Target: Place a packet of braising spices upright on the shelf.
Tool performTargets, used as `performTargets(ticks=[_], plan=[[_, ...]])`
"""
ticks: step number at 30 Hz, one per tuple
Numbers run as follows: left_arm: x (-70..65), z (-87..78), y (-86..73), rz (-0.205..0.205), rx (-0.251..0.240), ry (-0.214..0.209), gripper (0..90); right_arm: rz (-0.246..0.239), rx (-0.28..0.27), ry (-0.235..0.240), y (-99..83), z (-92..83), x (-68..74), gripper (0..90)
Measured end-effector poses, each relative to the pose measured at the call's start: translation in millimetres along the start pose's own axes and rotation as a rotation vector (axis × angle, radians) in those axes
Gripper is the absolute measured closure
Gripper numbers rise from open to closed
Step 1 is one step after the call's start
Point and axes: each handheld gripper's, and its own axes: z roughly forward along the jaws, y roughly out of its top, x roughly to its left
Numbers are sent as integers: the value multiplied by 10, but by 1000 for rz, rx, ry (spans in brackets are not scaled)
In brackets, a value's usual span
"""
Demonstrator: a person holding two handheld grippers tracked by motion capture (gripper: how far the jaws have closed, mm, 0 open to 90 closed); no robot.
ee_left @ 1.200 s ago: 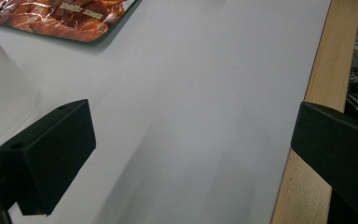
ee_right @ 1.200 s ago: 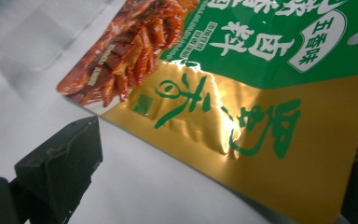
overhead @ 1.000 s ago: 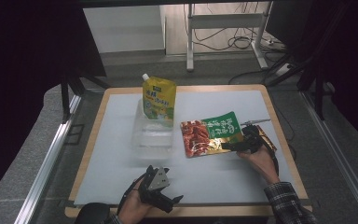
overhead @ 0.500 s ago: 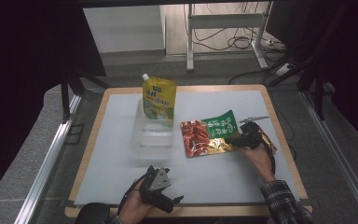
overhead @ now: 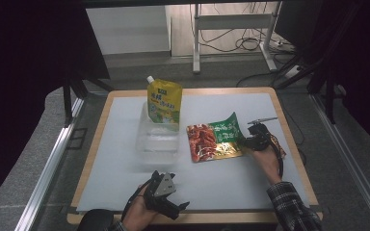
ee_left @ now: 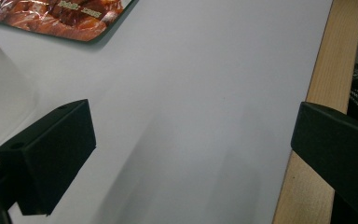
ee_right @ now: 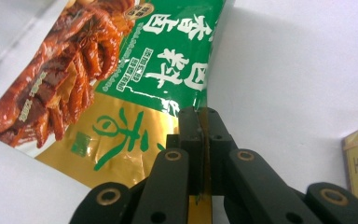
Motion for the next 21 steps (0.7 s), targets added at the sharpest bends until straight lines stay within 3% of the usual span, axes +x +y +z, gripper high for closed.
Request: performTargets(ticks=[4, 13, 21], plan=[[7, -6, -2, -3, -2, 2, 0, -13, -24, 5, 36, -57, 22, 889], [9, -11, -2, -4, -4, 4, 0, 7, -66, 73, 147, -209, 18, 890], [7, -13, -1, -3, -6, 5, 0, -21, -92, 100, 336, -366, 117, 891]])
